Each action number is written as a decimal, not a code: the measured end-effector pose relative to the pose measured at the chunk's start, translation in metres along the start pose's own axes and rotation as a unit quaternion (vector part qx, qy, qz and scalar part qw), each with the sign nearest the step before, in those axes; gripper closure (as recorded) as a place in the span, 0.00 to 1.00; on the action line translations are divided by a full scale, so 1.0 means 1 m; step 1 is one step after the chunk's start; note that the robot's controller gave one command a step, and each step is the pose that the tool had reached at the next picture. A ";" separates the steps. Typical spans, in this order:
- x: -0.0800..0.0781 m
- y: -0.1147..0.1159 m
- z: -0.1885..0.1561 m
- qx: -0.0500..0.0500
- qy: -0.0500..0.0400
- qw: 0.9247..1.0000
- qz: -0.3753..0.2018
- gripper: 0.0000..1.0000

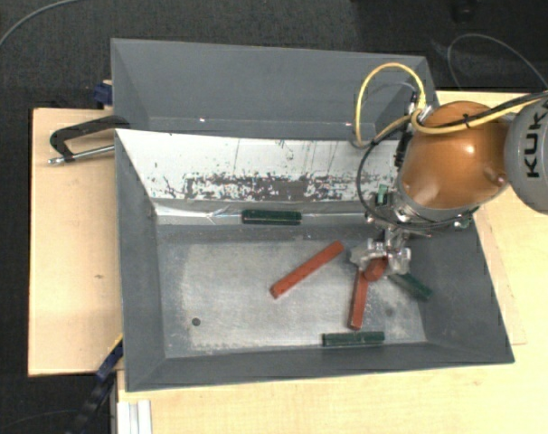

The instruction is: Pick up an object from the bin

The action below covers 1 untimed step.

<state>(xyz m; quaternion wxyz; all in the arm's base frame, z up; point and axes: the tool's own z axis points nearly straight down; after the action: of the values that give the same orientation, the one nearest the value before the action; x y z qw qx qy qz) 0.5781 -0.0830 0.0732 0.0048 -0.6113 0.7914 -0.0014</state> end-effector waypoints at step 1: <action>-0.023 -0.005 -0.158 0.003 0.000 1.000 0.011 1.00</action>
Offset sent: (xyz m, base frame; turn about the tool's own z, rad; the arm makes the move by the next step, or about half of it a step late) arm 0.0056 0.0185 0.1515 0.0194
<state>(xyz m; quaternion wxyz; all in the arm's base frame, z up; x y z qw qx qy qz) 0.5869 -0.0627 0.2313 0.0068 -0.6027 0.7979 -0.0042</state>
